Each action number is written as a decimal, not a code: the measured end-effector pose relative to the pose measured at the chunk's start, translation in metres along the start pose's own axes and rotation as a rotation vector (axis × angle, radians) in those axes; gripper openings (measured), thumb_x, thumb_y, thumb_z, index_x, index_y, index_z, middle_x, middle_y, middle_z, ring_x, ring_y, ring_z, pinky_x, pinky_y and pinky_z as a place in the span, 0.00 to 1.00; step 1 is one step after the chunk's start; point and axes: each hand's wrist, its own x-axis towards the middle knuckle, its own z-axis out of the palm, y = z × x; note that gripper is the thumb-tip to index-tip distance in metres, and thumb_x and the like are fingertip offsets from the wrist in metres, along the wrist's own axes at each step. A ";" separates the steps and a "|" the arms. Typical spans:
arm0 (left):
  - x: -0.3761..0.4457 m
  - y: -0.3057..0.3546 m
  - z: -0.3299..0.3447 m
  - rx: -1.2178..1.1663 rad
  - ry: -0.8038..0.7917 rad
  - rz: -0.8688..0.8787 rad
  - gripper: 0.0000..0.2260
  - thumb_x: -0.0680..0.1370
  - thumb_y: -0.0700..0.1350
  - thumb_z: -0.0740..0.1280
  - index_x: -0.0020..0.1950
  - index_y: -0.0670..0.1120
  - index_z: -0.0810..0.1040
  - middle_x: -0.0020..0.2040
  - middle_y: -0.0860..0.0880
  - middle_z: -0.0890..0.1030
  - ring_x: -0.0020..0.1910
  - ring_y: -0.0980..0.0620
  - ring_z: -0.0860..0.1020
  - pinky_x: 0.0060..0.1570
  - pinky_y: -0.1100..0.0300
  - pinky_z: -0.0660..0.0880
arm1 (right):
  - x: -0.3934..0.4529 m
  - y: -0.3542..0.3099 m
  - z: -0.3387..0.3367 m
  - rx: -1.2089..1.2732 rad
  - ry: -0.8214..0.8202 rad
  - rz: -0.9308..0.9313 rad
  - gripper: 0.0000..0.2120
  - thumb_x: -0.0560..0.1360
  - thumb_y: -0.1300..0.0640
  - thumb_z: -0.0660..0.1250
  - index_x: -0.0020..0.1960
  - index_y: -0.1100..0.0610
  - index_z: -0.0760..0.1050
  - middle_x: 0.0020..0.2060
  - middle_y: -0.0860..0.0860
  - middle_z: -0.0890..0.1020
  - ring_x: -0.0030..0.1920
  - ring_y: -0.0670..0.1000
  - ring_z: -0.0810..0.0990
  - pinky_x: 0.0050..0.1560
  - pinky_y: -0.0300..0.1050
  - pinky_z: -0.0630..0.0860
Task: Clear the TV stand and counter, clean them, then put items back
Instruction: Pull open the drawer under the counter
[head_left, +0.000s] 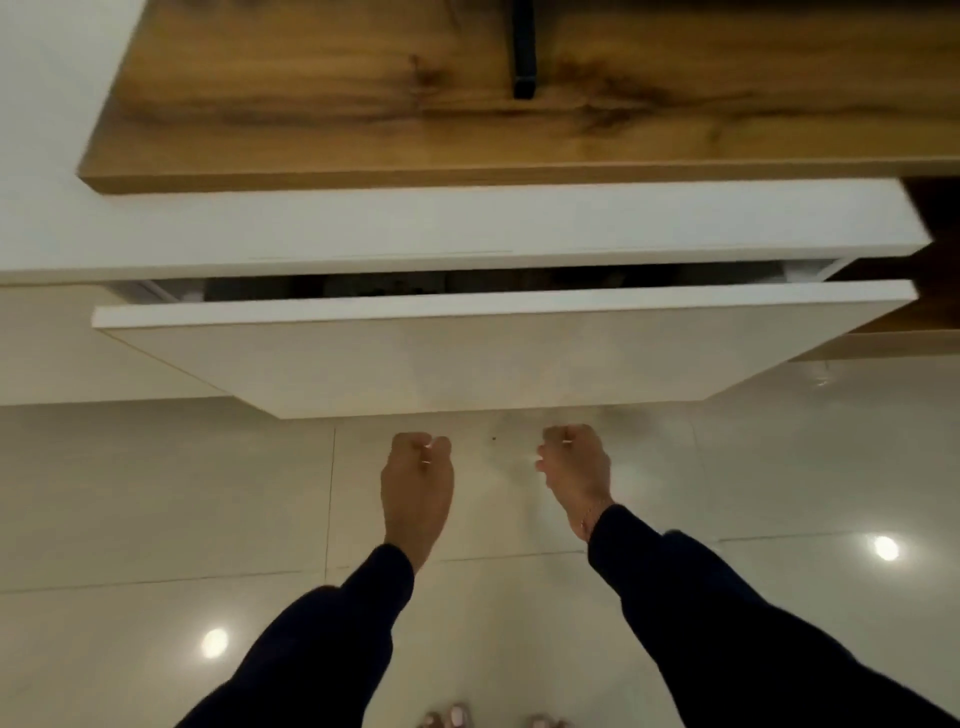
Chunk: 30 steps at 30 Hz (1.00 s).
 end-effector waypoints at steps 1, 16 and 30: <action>-0.022 0.013 -0.006 0.129 0.044 0.197 0.06 0.78 0.45 0.65 0.54 0.46 0.75 0.46 0.51 0.78 0.45 0.51 0.76 0.45 0.59 0.72 | -0.020 -0.005 -0.012 -0.185 0.056 -0.209 0.08 0.81 0.51 0.66 0.56 0.55 0.76 0.50 0.50 0.84 0.48 0.52 0.83 0.43 0.35 0.77; -0.024 0.184 -0.069 1.365 -0.109 0.760 0.20 0.75 0.66 0.67 0.61 0.56 0.78 0.43 0.53 0.83 0.43 0.50 0.82 0.35 0.59 0.71 | -0.065 -0.182 -0.065 -1.407 -0.275 -0.839 0.30 0.73 0.39 0.73 0.71 0.49 0.74 0.63 0.49 0.82 0.64 0.54 0.78 0.63 0.51 0.73; -0.085 0.139 -0.076 1.443 -0.116 0.761 0.14 0.78 0.63 0.64 0.59 0.59 0.80 0.40 0.55 0.80 0.37 0.55 0.76 0.34 0.61 0.70 | -0.101 -0.109 -0.077 -1.440 -0.195 -1.006 0.14 0.80 0.41 0.64 0.57 0.49 0.80 0.43 0.49 0.83 0.43 0.52 0.80 0.41 0.46 0.72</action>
